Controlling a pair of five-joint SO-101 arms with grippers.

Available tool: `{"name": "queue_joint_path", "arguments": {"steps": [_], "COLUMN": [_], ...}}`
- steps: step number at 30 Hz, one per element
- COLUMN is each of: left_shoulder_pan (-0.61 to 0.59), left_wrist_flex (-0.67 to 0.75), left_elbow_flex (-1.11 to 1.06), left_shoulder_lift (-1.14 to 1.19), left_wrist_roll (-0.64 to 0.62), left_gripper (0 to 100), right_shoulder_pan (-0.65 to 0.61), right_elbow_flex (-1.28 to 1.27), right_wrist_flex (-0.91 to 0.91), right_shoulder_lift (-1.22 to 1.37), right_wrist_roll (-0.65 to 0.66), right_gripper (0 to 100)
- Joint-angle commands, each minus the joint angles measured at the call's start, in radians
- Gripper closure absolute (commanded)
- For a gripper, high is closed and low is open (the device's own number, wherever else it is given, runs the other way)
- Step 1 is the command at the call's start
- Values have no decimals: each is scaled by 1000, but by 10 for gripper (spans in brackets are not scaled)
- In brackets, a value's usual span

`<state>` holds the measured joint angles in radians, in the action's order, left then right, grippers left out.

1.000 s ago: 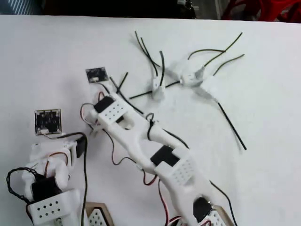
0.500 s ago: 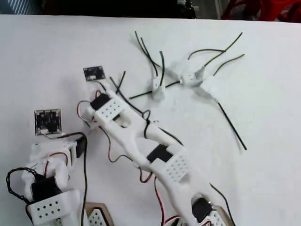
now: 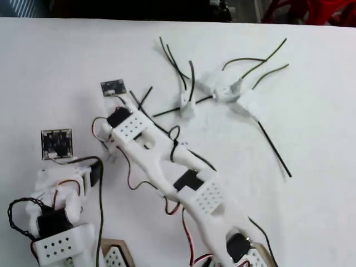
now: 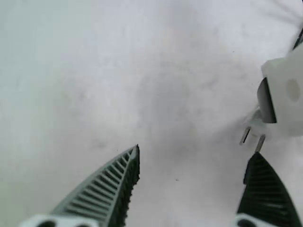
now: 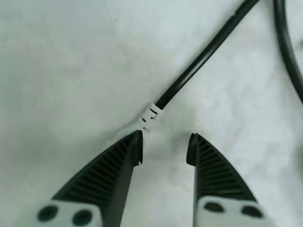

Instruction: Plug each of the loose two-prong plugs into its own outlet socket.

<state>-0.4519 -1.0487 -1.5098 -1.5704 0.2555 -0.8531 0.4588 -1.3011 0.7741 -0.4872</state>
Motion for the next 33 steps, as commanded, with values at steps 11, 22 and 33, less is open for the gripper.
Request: {"name": "queue_joint_path", "arguments": {"steps": [11,22,33], "left_shoulder_pan": [-42,-217,-217], "left_wrist_flex": [15,57,57], "left_elbow_flex": [14,43,43], "left_shoulder_lift": [-15,-15,-15], "left_wrist_roll": [-14,-92,-92], "left_gripper": [657,657,657], "right_shoulder_pan": [-87,-113,-84], "right_elbow_flex": [78,83,84], "right_wrist_flex": [-22,4,116], "right_shoulder_lift": [10,82,99], "right_wrist_roll": [-34,-61,-61], "right_gripper": [850,850,850]}}
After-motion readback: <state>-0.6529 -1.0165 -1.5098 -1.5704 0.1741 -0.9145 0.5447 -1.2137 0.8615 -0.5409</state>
